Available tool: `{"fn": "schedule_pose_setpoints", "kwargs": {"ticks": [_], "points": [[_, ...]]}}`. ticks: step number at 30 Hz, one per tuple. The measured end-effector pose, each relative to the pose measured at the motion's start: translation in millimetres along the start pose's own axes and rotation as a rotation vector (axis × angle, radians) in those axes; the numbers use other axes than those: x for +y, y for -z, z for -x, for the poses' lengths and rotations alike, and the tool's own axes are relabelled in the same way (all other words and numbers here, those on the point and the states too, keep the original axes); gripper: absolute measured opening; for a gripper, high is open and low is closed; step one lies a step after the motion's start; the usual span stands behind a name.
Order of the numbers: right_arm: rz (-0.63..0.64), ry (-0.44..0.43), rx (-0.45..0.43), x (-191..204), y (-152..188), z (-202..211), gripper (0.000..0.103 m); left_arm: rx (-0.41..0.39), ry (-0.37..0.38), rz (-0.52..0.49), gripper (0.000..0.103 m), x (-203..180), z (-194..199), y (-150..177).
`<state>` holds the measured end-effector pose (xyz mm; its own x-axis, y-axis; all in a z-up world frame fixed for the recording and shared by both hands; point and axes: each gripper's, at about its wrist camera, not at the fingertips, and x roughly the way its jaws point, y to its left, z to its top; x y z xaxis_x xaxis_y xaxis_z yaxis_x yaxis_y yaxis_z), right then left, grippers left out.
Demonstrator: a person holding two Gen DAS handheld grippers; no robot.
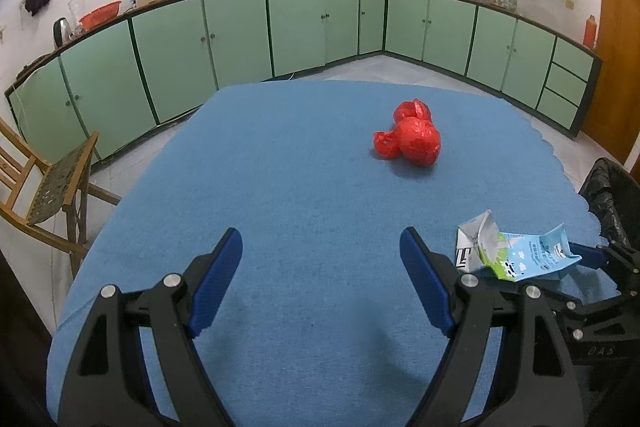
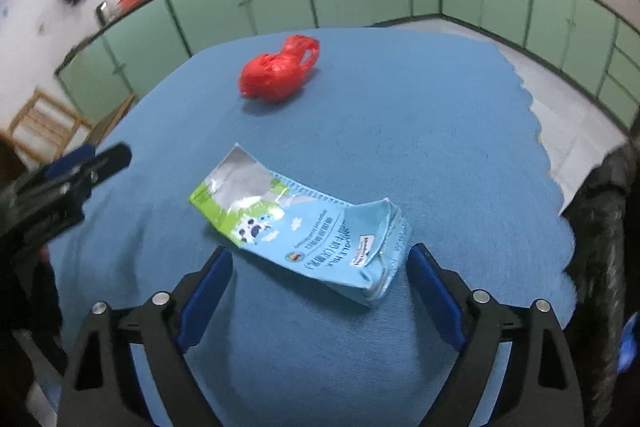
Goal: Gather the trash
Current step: 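Approach the blue-white milk carton with the right tool, then grasp the blue-white milk carton with the right tool and lift it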
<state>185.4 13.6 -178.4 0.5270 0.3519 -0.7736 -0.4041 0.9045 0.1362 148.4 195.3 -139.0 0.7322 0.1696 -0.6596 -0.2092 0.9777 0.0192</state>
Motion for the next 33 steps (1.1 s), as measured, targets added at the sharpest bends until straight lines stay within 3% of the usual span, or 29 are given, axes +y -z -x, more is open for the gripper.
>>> {"fn": "schedule_pose_setpoints", "kwargs": {"ticks": [11, 13, 17, 21, 23, 26, 29, 33], "points": [[0.042, -0.012, 0.005, -5.8, -7.9, -7.9, 0.088, 0.002, -0.006, -0.001, 0.079, -1.2, -1.8, -0.7], [0.029, -0.019, -0.004, -8.9, -7.3, -5.5, 0.079, 0.003, -0.006, 0.0, 0.079, -0.5, -2.0, -0.7], [-0.021, -0.035, -0.018, -17.5, -7.3, -2.3, 0.047, 0.008, -0.006, -0.001, 0.079, -1.4, -2.7, -0.2], [-0.119, -0.056, -0.032, -29.8, -2.1, 2.9, 0.035, 0.006, -0.002, -0.007, 0.079, -4.0, -1.1, -0.2], [-0.157, -0.083, -0.035, -32.8, 2.6, 6.7, 0.035, 0.006, 0.0, -0.01, 0.079, -5.3, -0.8, -0.1], [-0.108, -0.082, -0.023, -25.9, 4.8, 9.3, 0.035, 0.008, 0.004, -0.012, 0.079, -7.2, -0.9, 0.1], [-0.051, -0.036, -0.02, -22.1, 0.6, 8.5, 0.05, 0.011, 0.006, -0.014, 0.079, -9.1, -0.9, 0.8], [-0.035, -0.013, -0.03, -24.2, -6.6, 7.5, 0.051, 0.013, 0.008, -0.017, 0.079, -10.0, -1.2, 1.4]]}}
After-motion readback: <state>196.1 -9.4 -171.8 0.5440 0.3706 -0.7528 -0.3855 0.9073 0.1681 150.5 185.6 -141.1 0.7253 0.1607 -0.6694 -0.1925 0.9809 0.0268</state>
